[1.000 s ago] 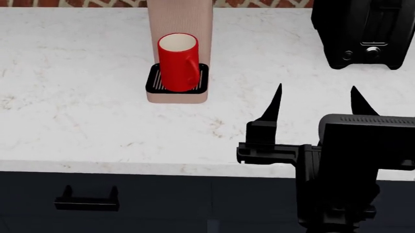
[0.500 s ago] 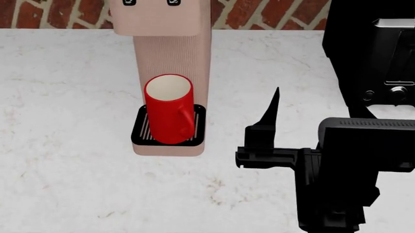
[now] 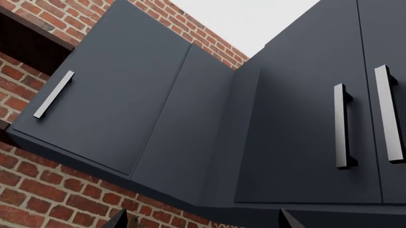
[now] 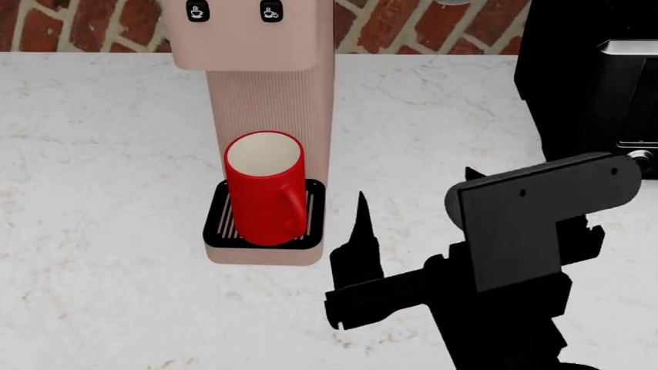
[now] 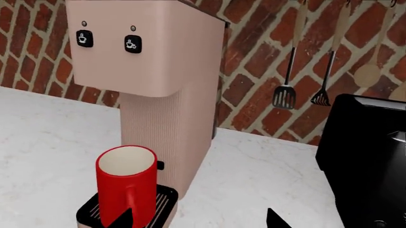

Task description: Pick the mug from under the coffee machine dispenser and place it on the counter.

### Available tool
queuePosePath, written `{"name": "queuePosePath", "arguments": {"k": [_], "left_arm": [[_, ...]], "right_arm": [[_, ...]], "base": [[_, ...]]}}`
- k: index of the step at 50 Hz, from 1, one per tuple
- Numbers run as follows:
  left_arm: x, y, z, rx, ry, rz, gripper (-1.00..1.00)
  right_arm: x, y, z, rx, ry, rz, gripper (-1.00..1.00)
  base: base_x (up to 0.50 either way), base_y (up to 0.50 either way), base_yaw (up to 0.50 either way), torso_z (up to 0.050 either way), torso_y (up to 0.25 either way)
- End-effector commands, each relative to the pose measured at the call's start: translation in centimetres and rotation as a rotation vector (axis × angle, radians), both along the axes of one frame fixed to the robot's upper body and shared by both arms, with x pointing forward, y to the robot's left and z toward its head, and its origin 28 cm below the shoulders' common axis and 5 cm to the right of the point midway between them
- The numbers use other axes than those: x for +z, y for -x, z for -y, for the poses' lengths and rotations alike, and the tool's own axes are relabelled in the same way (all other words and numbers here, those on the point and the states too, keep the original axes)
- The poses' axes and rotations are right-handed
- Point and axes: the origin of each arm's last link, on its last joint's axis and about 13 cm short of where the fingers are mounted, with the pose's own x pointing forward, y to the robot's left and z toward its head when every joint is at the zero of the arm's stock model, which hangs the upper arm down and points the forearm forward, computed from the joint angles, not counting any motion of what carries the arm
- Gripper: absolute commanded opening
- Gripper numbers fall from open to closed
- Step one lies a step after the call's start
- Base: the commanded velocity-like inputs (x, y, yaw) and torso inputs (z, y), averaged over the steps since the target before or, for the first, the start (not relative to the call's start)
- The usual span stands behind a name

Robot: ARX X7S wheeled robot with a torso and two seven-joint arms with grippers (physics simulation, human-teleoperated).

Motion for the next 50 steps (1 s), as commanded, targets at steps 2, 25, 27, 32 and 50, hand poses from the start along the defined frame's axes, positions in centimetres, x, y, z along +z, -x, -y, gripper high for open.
{"name": "queuePosePath", "arguments": {"k": [2,25,27,32,50], "left_arm": [[0.0,0.0,0.0,-0.001,-0.003,-0.004,1.00],[0.1,-0.1,0.0,0.004,-0.005,-0.013,1.00],[0.1,-0.1,0.0,0.004,-0.005,-0.013,1.00],[0.1,-0.1,0.0,0.004,-0.006,-0.012,1.00],[0.1,-0.1,0.0,0.003,-0.006,-0.009,1.00]], "right_arm": [[3.4,1.0,1.1,0.172,0.097,-0.156,1.00],[6.4,-3.7,-0.2,0.410,0.056,-0.339,1.00],[6.3,-4.2,-0.5,0.417,0.054,-0.351,1.00],[5.2,-5.4,-1.2,0.428,0.045,-0.389,1.00],[2.7,-8.0,-3.1,0.405,0.071,-0.455,1.00]], "base": [[0.00,0.00,0.00,0.000,0.000],[0.00,0.00,0.00,0.000,0.000],[0.00,0.00,0.00,0.000,0.000],[0.00,0.00,0.00,0.000,0.000],[0.00,0.00,0.00,0.000,0.000]]}}
